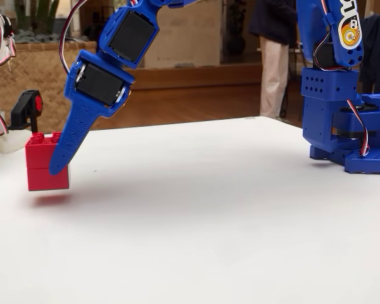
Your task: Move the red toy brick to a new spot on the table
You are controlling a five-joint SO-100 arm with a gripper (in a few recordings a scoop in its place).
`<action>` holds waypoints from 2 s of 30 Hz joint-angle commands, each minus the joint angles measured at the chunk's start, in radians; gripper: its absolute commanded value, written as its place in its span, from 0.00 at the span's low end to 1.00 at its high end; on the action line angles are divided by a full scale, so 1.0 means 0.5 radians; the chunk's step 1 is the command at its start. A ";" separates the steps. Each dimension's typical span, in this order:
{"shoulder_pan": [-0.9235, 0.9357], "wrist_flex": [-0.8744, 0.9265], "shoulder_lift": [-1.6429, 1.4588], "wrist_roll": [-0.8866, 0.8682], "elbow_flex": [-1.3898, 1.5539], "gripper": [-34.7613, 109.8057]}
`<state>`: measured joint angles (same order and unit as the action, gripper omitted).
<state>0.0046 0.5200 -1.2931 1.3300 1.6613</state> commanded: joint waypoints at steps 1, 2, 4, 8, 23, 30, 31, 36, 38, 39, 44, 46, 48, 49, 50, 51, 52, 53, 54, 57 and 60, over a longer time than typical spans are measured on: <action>-0.009 -0.117 0.009 -0.043 -0.242 0.24; -0.012 -0.141 0.028 -0.058 -0.252 0.24; -0.021 -0.181 0.049 -0.107 -0.270 0.24; -0.058 -0.196 0.074 -0.249 -0.291 0.24; -0.141 -0.172 0.107 -0.678 -0.344 0.31; -0.141 -0.163 0.163 -0.758 -0.374 0.38; -0.144 -0.160 0.163 -0.770 -0.374 0.39; -0.138 -0.141 0.156 -0.782 -0.374 0.41; -0.117 -0.120 0.114 -0.770 -0.374 0.42; -0.107 -0.101 0.074 -0.755 -0.374 0.42; -0.018 0.034 -0.325 -0.650 -0.230 0.42; 0.040 0.110 -0.583 -0.574 -0.049 0.42; 0.114 0.221 -0.908 -0.466 0.245 0.41; 0.156 0.276 -1.126 -0.380 0.466 0.40; 0.196 0.288 -1.316 -0.285 0.706 0.39; 0.236 0.291 -1.516 -0.187 0.960 0.37; 0.276 0.291 -1.730 -0.095 1.246 0.35; 0.307 0.310 -1.948 0.009 1.528 0.33; 0.331 0.337 -2.141 0.095 1.786 0.31; 0.344 0.546 -2.737 0.239 2.375 0.26; 0.267 0.792 -3.188 0.212 2.697 0.24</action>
<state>0.1580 0.8360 -2.6492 1.4312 2.9023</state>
